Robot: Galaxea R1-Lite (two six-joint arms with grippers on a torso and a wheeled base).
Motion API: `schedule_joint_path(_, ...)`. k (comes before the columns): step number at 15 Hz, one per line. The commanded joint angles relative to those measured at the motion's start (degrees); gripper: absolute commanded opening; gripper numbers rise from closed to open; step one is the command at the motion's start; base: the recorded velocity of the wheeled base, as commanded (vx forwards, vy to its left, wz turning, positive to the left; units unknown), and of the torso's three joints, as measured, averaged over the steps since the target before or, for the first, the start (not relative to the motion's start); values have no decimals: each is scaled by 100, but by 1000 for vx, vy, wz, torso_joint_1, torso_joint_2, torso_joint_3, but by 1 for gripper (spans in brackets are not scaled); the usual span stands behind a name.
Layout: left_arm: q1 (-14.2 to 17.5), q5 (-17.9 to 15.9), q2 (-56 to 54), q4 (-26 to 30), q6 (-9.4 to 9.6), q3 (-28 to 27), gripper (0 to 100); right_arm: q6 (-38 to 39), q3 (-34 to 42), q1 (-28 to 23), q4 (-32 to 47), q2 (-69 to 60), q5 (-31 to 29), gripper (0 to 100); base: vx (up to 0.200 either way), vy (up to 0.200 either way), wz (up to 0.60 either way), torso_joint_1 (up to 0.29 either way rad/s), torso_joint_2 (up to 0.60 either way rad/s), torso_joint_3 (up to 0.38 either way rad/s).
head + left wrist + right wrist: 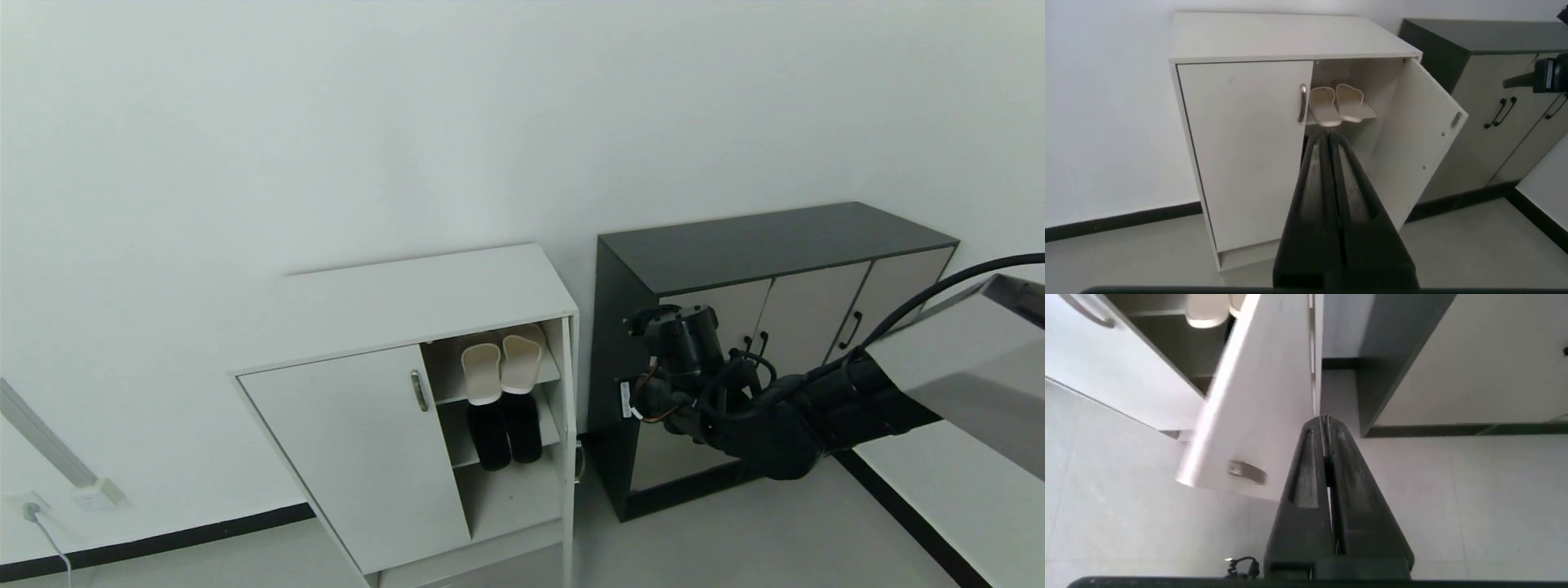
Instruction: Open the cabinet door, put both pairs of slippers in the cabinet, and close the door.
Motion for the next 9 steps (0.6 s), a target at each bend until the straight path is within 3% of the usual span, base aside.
schedule_joint_path(1,0,6,8,-2,-3,1,0,-1,55,66,-1,-100,8,0,0,0,0,0,0,0)
schedule_joint_path(2,0,-3,-1,-2,-3,1,0,-1,82,92,-1,-127,166,0,0,0,0,0,0,0)
schedule_joint_path(8,0,6,8,-2,-12,1,0,-80,354,145,-9,-355,605,0,0,0,600,1,4,0)
schedule_joint_path(9,9,6,8,-2,-3,1,0,-150,451,136,-97,-399,772,0,0,0,0,0,0,0)
